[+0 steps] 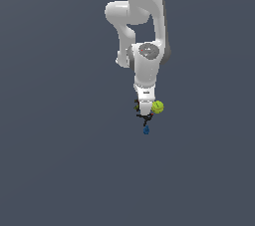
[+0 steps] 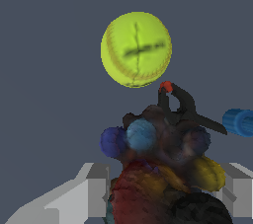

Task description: Pick up a designated object from a clutter of objects.

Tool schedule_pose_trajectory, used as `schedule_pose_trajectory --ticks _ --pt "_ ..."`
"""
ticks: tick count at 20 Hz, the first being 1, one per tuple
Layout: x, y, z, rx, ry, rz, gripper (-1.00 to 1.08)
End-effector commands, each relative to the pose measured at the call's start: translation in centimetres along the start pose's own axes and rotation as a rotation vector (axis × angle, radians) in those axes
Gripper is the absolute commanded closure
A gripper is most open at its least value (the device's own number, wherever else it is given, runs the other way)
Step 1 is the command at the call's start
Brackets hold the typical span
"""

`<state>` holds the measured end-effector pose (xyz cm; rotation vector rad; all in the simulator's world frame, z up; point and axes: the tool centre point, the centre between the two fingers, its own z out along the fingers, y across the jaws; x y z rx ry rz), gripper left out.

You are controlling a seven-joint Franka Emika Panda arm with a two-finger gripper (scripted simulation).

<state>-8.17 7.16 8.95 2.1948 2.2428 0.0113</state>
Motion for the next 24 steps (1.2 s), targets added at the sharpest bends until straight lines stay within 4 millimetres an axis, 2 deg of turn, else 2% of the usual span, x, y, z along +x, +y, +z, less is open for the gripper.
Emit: schedule_pose_trajectory --ticks 1,17,24 --pt "-0.7 1.0 -1.8 0.0 0.002 0.0 1.08" --pt "-5.8 8.8 -15.0 0.004 0.003 0.001 1.08" --pt "-7.9 12.0 -20.1 0.005 0.001 0.003 1.08"
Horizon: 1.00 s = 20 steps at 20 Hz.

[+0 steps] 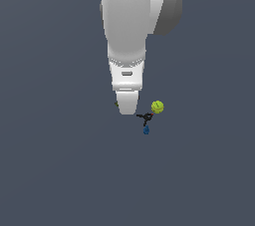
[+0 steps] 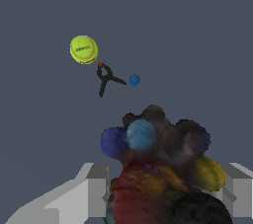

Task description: Pick up a designated object from a clutter of objects.

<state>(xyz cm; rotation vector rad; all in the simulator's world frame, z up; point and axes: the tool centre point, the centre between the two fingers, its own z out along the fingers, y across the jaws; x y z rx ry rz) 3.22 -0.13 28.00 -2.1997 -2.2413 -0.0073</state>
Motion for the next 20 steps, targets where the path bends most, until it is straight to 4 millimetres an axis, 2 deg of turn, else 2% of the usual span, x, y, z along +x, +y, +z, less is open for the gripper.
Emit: schedule_pose_trajectory --ticks 1,10,20 --pt "-0.7 1.1 -1.8 0.0 -0.001 0.0 1.08" --pt "-2.6 4.2 -6.5 0.002 -0.003 0.002 1.08" --pt "-3.5 5.8 -8.7 0.002 -0.004 0.003 1.08"
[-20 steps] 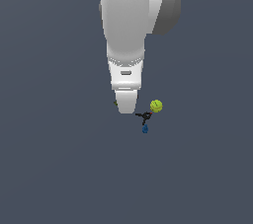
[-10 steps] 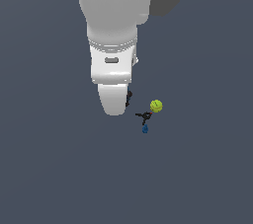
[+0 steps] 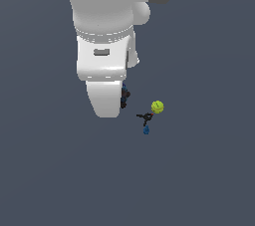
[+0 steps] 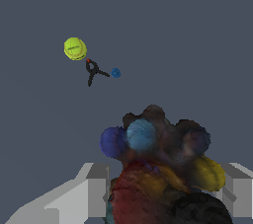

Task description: Pick up a designated object from a clutter of objects.

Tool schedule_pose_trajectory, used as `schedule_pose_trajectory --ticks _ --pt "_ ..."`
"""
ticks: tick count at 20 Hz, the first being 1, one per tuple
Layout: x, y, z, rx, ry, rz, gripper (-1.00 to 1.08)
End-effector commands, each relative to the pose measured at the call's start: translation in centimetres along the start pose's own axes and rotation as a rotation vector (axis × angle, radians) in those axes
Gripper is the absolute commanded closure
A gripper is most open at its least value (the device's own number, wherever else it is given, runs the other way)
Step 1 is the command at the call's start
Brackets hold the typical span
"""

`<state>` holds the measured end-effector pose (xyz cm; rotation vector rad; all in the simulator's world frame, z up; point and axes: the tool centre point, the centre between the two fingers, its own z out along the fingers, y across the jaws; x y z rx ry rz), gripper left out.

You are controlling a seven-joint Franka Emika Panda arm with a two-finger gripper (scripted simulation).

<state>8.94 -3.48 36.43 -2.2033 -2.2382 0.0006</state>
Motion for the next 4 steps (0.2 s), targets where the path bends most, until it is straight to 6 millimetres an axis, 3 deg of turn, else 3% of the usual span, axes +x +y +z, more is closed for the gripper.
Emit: schedule_pose_trajectory --ticks 1,4 --pt "-0.1 0.23 -0.38 -0.001 0.0 0.0 1.08" --pt "-0.14 0.31 -0.48 -0.001 0.0 0.0 1.08"
